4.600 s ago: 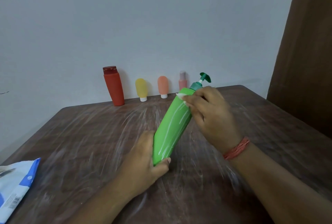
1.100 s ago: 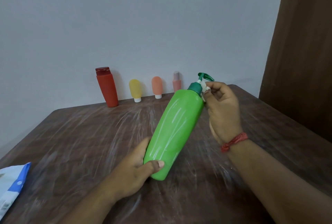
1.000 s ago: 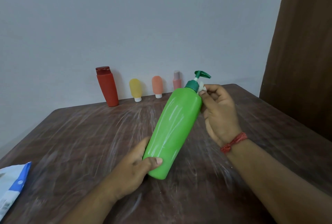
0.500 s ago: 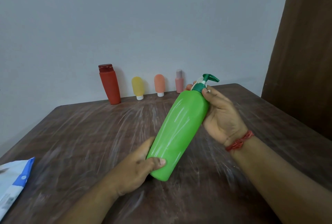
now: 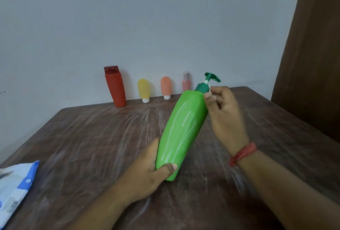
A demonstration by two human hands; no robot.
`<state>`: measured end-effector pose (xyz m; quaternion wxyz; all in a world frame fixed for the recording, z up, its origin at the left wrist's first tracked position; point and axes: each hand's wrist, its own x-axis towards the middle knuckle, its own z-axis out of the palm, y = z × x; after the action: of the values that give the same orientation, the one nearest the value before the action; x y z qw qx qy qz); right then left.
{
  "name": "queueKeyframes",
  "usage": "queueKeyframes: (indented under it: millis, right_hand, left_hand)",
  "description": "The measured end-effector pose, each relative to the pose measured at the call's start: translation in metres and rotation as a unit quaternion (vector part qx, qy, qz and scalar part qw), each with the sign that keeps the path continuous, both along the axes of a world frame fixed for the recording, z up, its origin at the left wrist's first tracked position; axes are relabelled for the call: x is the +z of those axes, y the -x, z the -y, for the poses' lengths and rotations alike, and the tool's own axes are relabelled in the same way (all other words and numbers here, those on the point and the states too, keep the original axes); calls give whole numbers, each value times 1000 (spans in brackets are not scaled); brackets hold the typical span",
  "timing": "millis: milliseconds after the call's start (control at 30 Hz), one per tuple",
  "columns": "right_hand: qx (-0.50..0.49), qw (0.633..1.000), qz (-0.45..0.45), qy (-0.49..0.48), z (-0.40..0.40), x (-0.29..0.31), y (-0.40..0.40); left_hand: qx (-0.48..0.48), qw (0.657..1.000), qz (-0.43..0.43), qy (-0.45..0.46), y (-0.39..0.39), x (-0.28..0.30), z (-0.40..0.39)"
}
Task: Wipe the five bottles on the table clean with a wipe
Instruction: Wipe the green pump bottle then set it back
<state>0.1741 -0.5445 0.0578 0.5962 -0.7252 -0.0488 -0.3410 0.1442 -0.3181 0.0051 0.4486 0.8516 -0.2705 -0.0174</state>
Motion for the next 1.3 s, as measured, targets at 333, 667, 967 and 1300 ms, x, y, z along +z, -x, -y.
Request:
queueKeyframes:
  millis: [333, 667, 967, 1300]
  right_hand:
    - [-57, 934, 101, 337, -16, -11, 4]
    - [-54, 929, 153, 331, -15, -16, 4]
    - [-13, 934, 152, 324, -20, -18, 9]
    - [-26, 935, 169, 310, -16, -22, 7]
  left_hand:
    - [81, 996, -5, 30, -12, -11, -5]
    - [44, 982, -89, 159, -13, -9, -11]
    - [38, 977, -116, 175, -15, -10, -12]
    - [24, 980, -118, 160, -13, -5, -11]
